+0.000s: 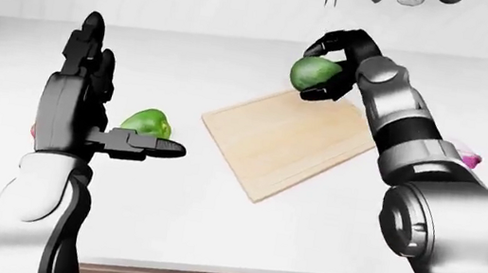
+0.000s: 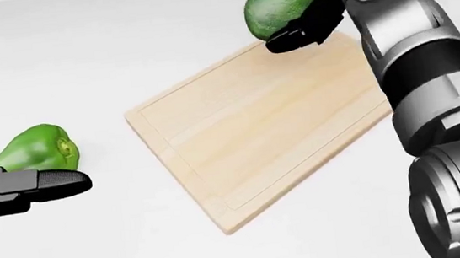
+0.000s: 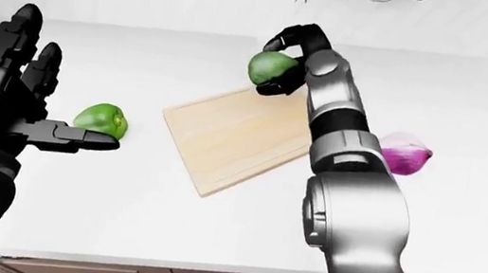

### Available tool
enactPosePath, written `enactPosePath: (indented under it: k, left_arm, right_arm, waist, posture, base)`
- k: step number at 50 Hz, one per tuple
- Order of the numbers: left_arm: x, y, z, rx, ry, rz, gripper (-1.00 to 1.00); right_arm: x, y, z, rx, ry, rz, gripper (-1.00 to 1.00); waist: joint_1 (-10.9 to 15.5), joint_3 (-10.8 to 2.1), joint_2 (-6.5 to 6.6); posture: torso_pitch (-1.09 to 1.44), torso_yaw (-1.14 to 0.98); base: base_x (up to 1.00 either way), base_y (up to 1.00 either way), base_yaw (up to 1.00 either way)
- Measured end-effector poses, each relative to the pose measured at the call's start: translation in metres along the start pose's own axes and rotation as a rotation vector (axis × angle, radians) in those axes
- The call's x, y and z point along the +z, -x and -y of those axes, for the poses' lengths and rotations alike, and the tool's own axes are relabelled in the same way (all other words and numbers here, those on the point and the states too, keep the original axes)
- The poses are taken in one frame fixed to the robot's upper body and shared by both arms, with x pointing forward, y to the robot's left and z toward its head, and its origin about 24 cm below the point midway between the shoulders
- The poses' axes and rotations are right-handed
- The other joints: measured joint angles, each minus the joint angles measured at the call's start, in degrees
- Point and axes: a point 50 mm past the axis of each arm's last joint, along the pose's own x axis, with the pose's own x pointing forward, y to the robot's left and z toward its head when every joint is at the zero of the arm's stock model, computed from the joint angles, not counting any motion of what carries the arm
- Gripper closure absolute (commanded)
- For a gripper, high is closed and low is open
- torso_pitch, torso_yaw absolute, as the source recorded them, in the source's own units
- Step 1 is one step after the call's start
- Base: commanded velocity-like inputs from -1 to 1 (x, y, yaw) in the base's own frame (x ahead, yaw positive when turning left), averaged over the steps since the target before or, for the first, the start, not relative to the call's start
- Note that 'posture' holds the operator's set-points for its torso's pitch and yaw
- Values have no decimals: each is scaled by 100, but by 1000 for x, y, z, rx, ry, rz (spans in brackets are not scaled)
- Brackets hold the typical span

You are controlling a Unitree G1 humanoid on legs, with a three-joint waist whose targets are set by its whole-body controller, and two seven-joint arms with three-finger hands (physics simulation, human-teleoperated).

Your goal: Place the avocado, onion, tomato and bell pepper on the cutting board.

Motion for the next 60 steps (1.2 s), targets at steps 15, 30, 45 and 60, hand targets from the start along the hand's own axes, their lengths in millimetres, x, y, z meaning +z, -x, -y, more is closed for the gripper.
enactPosePath:
  k: [15, 30, 45, 60]
  left_arm:
    - [-1, 1, 0, 2, 1, 0, -100]
    - [-1, 2, -1, 4, -1, 0, -100]
    - [1, 2, -2, 3, 0, 2, -100]
    - [1, 2, -4, 10, -1, 5, -100]
  right_arm:
    - [-14, -3, -22, -178, -73, -63, 100]
    - [-37, -1, -29, -281, 4, -134, 100]
    - [-42, -2, -35, -257, 40, -132, 72]
    - [-40, -2, -41, -242, 51, -105, 36]
  waist:
    - [35, -53, -64]
    - [51, -34, -57]
    - [47, -67, -66]
    - [23, -98, -70]
  posture:
    - [0, 0]
    - [0, 0]
    - [0, 0]
    - [0, 0]
  base:
    - [0, 0, 0]
    - [0, 0, 0]
    - [0, 0, 0]
    - [0, 0, 0]
